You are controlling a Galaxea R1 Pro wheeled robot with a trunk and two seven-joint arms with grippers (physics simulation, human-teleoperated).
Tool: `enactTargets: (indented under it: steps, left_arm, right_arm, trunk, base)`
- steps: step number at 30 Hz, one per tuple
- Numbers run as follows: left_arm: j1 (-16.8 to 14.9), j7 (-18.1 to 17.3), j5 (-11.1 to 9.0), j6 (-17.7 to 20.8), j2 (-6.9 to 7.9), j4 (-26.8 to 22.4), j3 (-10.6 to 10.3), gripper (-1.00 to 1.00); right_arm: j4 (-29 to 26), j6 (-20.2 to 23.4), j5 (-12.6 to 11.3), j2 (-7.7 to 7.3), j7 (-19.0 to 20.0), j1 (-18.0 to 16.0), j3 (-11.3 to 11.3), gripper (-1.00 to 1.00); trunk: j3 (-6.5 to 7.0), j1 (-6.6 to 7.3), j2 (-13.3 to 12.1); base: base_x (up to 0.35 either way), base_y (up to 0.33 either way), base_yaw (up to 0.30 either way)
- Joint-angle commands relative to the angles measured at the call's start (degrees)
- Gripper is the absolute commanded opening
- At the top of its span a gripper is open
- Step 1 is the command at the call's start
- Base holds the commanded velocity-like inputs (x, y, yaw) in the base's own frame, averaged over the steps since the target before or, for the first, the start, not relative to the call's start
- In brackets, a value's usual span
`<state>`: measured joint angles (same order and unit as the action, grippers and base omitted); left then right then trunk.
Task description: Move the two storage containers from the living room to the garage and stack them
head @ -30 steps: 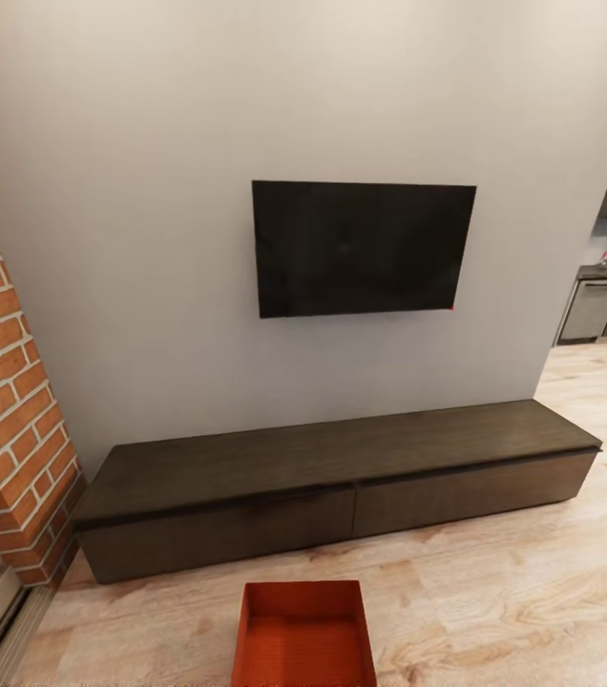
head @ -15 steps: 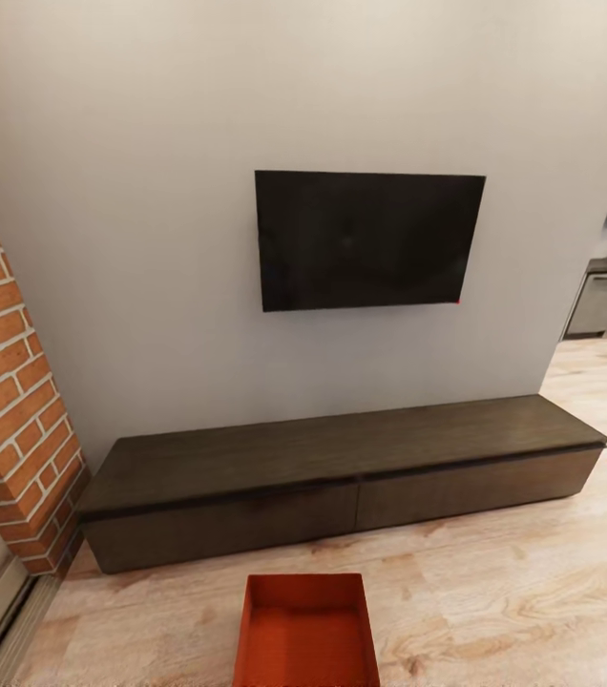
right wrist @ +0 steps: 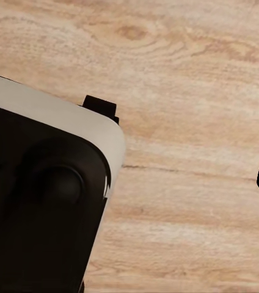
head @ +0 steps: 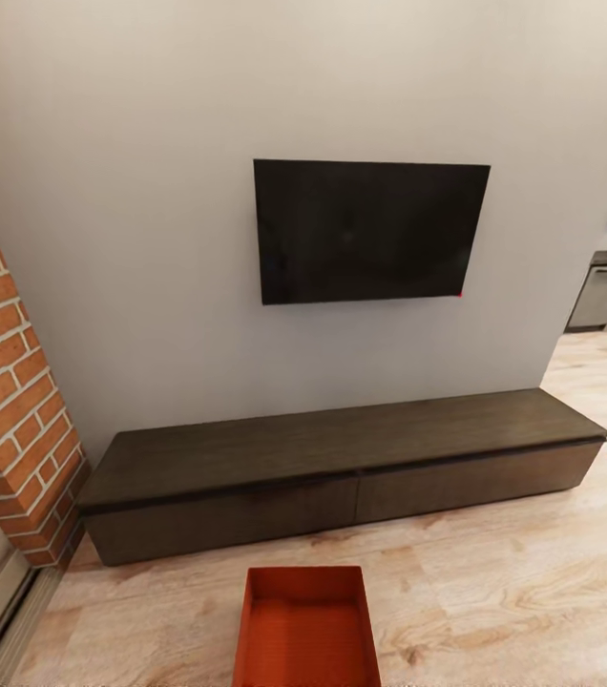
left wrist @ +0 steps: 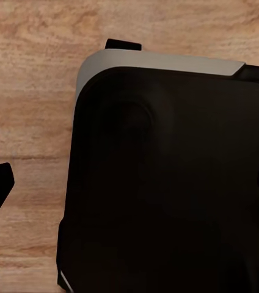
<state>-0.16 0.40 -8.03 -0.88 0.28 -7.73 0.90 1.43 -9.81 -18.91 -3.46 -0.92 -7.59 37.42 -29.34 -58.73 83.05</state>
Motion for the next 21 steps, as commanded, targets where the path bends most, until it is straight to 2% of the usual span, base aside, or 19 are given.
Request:
enactTargets:
  steps: [1,21]
  left_arm:
    - [0.0,0.0,-0.4,-0.1,-0.01,0.0,0.1,1.00]
    - [0.0,0.0,-0.3,-0.1,-0.01,0.0,0.1,1.00]
  right_arm:
    - [0.2,-0.3,-0.4,0.03,0.0,0.0,0.5,1.00]
    - [0.2,-0.3,-0.5,0.03,0.0,0.0,0.4,1.00]
  trunk:
    - [-0.15,0.00,0.0]
    - [-1.98,0.00,0.0]
  base:
    - [0.000,0.000,0.000]
    - [0.000,0.000,0.000]
